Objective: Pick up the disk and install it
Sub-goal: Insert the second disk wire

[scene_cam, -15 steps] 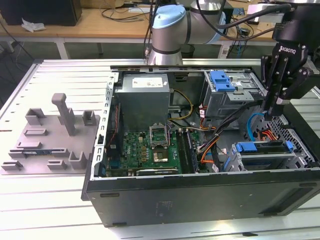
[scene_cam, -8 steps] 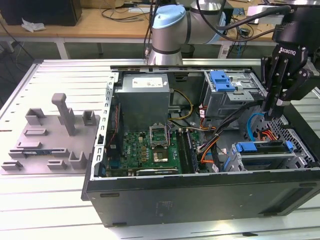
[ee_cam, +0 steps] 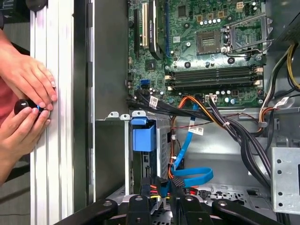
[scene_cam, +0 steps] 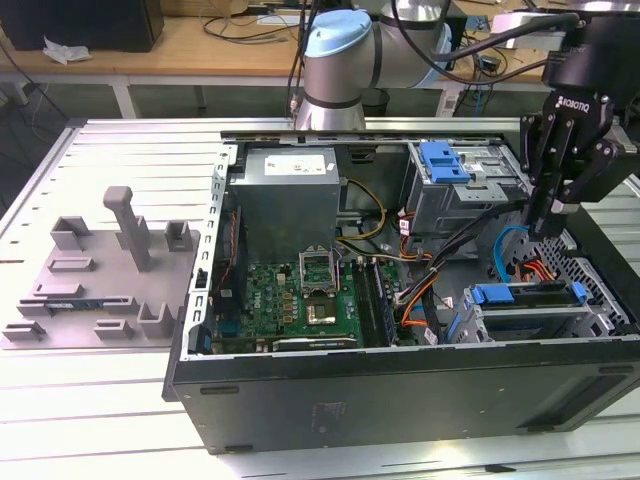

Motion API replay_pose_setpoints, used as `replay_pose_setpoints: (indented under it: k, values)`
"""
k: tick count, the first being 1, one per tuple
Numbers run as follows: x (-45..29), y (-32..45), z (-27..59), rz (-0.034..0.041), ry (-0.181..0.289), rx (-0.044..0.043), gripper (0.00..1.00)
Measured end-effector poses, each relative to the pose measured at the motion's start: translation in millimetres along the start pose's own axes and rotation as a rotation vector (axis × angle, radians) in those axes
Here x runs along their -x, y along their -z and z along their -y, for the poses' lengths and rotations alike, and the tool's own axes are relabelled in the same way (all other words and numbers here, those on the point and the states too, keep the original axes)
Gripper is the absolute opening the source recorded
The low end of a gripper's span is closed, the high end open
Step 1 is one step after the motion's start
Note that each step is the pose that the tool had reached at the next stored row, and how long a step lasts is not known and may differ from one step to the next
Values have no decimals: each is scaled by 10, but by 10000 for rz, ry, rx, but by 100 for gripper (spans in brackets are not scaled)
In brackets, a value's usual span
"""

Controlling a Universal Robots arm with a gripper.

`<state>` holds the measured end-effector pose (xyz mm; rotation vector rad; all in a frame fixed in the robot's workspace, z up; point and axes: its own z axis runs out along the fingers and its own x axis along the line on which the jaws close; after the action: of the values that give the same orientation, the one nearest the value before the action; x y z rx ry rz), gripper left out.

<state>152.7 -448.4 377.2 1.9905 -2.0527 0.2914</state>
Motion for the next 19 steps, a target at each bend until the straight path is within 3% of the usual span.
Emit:
replay_pose_setpoints:
  k: [4, 7, 10, 19]
  values:
    - [-2, -4, -21, -45, -9, -21, 31]
    - [-1, -5, -23, -188, -18, -30, 31]
    - [2, -18, -22, -286, -24, -37, 31]
    - [29, -96, -19, -298, -57, -128, 31]
